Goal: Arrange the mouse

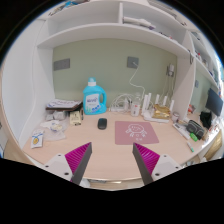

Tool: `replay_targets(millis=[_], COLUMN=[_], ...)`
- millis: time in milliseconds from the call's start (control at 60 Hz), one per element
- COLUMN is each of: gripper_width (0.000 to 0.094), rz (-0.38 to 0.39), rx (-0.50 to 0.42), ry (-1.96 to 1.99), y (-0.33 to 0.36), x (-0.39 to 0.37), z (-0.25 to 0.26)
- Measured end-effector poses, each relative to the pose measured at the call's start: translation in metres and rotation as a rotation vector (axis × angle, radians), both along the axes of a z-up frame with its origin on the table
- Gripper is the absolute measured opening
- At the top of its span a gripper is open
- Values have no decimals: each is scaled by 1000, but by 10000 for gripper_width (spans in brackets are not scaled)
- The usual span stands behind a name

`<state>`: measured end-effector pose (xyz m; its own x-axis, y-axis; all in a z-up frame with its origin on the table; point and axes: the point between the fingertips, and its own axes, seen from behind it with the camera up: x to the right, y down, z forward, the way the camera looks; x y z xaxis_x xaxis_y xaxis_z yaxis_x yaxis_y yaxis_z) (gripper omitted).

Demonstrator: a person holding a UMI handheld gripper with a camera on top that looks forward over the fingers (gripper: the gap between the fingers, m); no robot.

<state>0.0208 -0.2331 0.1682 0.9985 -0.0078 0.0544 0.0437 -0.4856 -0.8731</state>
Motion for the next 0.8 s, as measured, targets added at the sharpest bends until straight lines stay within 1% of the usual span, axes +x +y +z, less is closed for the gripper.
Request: replay_targets(millis=[167,417,517,717,800], gripper_width=[851,848,852,851,850], rz=[-7,-19,-5,54,61], rx=[-37,-166,-188,-168,-166], ry=[-7,13,1,-27,-33], y=[7,45,84,193,239], x=[-10,-31,-40,-59,-62], z=[-10,-57,-74,-106,-121])
